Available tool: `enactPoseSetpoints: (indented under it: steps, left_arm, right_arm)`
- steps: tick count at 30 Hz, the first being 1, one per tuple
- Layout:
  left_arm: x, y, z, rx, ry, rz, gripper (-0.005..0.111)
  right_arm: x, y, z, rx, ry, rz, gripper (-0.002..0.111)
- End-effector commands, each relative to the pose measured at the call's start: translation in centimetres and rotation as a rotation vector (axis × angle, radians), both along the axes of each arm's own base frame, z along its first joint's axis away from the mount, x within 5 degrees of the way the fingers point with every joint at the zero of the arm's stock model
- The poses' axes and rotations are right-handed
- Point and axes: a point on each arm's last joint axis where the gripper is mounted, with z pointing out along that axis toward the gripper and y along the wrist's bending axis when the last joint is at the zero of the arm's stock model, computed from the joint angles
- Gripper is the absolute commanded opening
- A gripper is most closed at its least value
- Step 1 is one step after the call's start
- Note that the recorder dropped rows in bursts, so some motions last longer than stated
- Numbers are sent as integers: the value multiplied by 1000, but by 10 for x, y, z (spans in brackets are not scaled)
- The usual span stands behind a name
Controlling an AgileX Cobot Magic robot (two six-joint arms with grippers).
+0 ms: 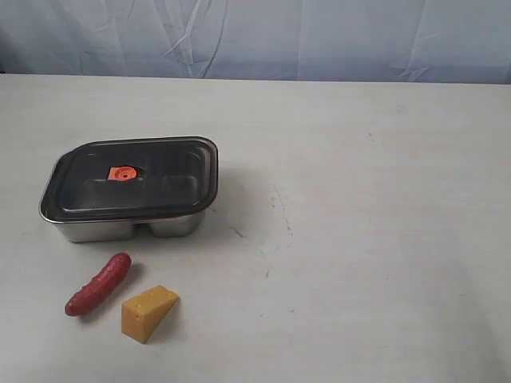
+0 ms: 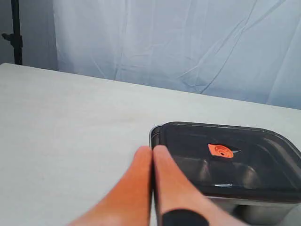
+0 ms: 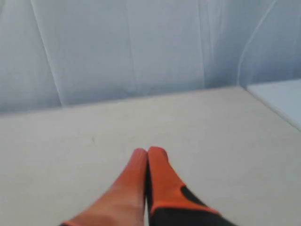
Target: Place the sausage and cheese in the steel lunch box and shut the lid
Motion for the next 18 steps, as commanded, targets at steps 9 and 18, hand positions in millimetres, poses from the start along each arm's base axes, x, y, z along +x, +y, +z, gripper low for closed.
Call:
enactPoseSetpoints:
  steps: [9,18]
  left_arm:
    - [0,3,10,42,-122,28,0]
    - [0,3,11,42,-139,31,0]
  right_arm:
    - [-8,-17,45,959,-551,-41,-1]
    - [10,0,100,797,-349,53,-1]
